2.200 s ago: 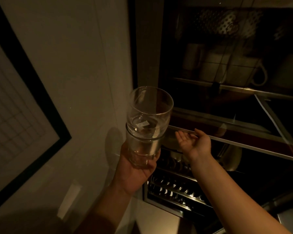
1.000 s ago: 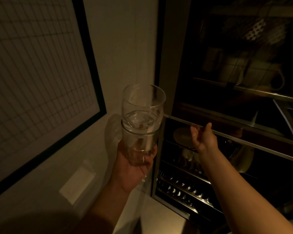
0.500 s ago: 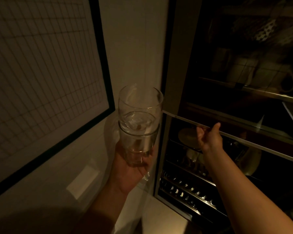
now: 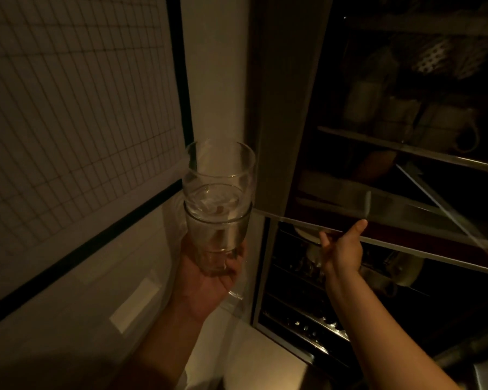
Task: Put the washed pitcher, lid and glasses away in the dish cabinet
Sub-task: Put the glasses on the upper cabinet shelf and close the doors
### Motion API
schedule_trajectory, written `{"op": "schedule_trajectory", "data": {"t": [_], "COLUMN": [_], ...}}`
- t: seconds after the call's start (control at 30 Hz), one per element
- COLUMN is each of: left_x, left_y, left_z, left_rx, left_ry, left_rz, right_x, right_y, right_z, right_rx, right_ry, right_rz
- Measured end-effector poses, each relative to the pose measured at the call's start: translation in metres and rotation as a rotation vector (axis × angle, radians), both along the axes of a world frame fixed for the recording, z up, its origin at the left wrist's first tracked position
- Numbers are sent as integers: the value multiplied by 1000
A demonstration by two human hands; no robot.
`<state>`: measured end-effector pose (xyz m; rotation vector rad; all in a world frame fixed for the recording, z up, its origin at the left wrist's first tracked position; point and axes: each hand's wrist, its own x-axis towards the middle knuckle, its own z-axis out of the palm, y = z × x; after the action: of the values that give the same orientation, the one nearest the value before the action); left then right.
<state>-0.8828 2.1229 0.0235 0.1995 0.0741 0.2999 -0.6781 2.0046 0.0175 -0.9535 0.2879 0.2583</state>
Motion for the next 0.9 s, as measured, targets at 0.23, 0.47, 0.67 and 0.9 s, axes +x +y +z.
{"op": "schedule_trajectory", "data": {"t": [0.23, 0.47, 0.67, 0.9], "left_x": [-26, -51, -69, -92], "left_y": [-10, -20, -34, -34], "left_z": [-4, -12, -10, -10], "left_rx": [12, -17, 24, 48], "left_ry": [-15, -54, 12, 52], "left_rz": [24, 3, 55, 68], "right_x": [-29, -81, -157, -192], "right_y": [-21, -26, -26, -11], "right_z": [9, 0, 37, 65], "right_rx": [115, -251, -249, -180], "right_ry": [12, -45, -454, -670], "right_rz": [40, 102, 538, 855]}}
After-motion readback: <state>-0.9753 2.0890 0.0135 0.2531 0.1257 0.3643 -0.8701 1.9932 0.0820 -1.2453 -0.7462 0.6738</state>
